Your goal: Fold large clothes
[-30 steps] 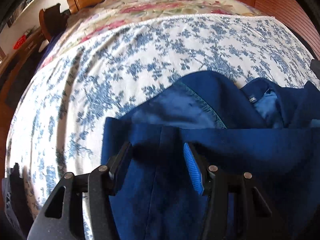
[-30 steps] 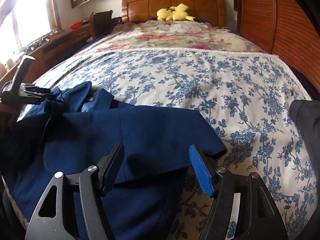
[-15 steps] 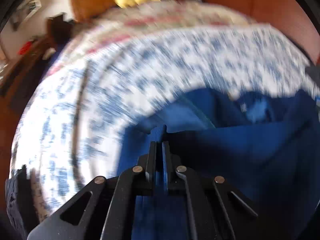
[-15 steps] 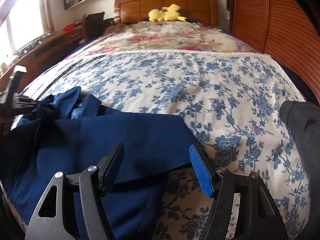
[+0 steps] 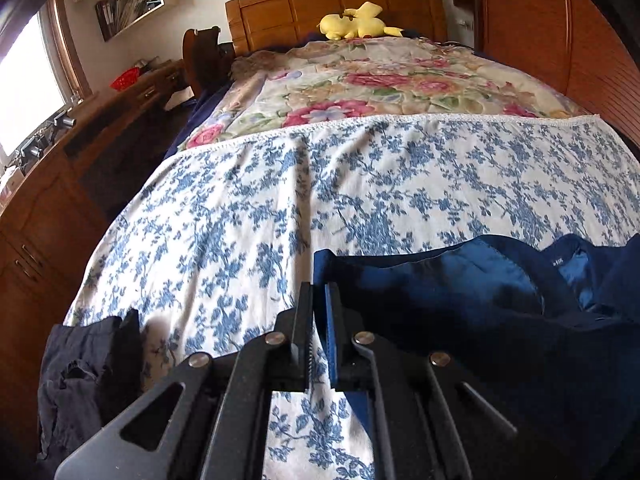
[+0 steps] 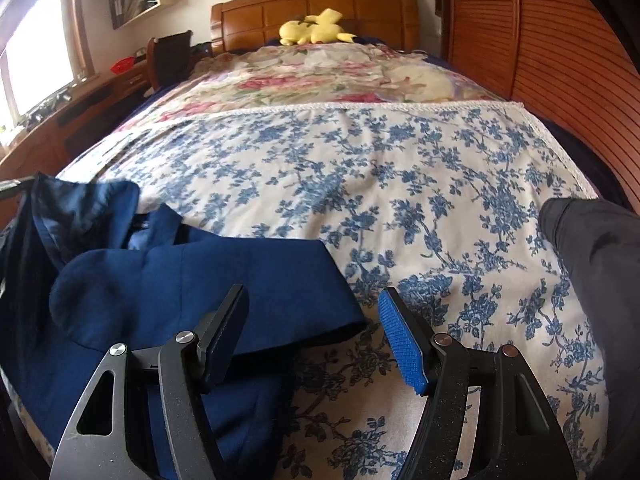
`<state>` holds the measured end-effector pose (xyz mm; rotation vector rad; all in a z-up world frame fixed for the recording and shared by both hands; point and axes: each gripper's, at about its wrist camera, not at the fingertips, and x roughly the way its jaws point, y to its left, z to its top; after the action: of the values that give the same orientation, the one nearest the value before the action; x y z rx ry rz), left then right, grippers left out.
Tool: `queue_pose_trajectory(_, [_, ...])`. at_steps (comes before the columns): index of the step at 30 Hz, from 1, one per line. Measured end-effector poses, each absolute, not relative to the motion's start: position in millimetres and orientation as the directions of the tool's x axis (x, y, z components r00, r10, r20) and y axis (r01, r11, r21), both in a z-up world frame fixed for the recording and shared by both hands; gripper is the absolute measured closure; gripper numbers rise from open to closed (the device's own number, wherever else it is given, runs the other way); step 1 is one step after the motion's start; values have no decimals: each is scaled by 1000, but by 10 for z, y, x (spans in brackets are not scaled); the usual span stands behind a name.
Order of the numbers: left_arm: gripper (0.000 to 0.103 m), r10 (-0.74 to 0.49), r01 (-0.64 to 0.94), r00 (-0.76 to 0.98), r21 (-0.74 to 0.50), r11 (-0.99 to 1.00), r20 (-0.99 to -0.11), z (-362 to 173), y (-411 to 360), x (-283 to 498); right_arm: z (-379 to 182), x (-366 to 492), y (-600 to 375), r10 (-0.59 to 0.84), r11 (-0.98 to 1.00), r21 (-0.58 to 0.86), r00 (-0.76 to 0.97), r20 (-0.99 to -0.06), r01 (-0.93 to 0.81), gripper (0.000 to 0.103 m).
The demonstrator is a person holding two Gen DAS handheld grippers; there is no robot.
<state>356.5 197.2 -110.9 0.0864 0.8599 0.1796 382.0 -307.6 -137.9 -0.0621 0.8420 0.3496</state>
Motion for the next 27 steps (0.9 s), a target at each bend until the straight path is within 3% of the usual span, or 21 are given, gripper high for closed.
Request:
queue_pose_trajectory(5, [91,152,-78,674,135,988,-723,-1051,1750,3360,-1287,3719,-2942,314,917,70,604,-732,-392,34])
queue_pose_trajectory(8, [76,118,-35,716,134,990,-688,-959,1534,3202,-1284,3657,-2841,327,901,55,592,-736,-430,34])
queue_pose_trajectory(12, [67,26,34,760,79,996,-650,-839,1250,2996,-1272,3563,-2685,358,875,47,579,-732,-481,34])
queue_pose_trajectory(19, [65,-143,160,781,-27,987,-608,-845,709,2755,-1300,3538,-2387,399,840,60,541,-740,-539,34])
queue_pose_trajectory(27, [65,-163,165,805,-49,985,-570,-1052,371,2618,-1387,3503,-2046,424,799,59,491,-761,-598,34])
